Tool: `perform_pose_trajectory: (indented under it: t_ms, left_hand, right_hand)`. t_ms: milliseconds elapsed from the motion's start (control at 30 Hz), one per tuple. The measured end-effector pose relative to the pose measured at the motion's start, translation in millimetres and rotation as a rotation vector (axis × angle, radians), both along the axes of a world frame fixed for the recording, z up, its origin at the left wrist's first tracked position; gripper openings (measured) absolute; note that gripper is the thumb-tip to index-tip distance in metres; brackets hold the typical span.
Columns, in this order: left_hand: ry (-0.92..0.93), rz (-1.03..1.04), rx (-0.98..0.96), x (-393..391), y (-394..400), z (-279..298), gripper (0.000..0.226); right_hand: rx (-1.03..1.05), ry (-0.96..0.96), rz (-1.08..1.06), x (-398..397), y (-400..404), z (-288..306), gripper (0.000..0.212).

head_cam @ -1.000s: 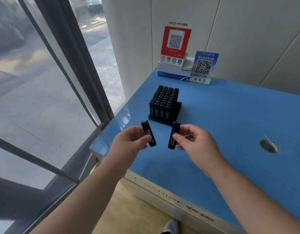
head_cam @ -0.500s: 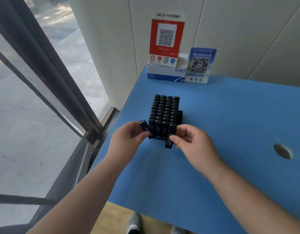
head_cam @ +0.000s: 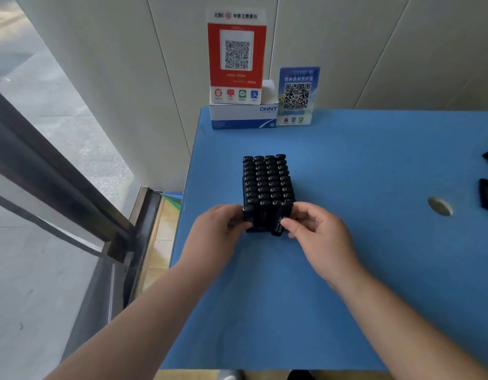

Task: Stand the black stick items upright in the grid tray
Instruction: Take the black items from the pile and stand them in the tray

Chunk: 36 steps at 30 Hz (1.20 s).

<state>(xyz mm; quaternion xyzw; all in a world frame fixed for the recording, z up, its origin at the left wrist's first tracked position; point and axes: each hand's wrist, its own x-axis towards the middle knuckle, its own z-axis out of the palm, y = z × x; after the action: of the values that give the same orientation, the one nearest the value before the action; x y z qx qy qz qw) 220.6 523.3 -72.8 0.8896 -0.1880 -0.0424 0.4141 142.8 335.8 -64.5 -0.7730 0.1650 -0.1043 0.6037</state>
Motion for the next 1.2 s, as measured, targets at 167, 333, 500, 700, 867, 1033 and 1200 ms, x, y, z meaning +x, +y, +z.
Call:
perform_pose_trajectory:
  t_ms: [167, 333, 500, 700, 867, 1033, 1200]
  left_hand:
    - [-0.059, -0.094, 0.072, 4, -1, -3, 0.009]
    - [-0.06, -0.09, 0.054, 3, 0, -7, 0.007]
    - [-0.05, -0.085, 0.044, 4, 2, -9, 0.008]
    - [-0.033, -0.089, 0.042, 6, 2, -9, 0.012]
    - [-0.02, -0.089, 0.032, 6, 1, -7, 0.019]
    - [-0.008, -0.034, 0.061, 6, 1, 1, 0.028]
    - [-0.124, -0.049, 0.042, 3, 2, 26, 0.033]
  right_hand:
    - [-0.001, -0.026, -0.103, 7, 9, -5, 0.018]
    - [-0.041, -0.084, -0.177, 8, 20, -13, 0.019]
    - [-0.06, -0.112, -0.151, 8, 26, -21, 0.023]
    - [-0.299, -0.14, -0.143, 11, 34, -24, 0.021]
    - [-0.406, -0.14, -0.174, 12, 40, -27, 0.017]
    - [-0.373, -0.073, -0.192, 6, 37, -25, 0.023]
    - [-0.336, 0.004, -0.223, -16, 17, -12, 0.041]
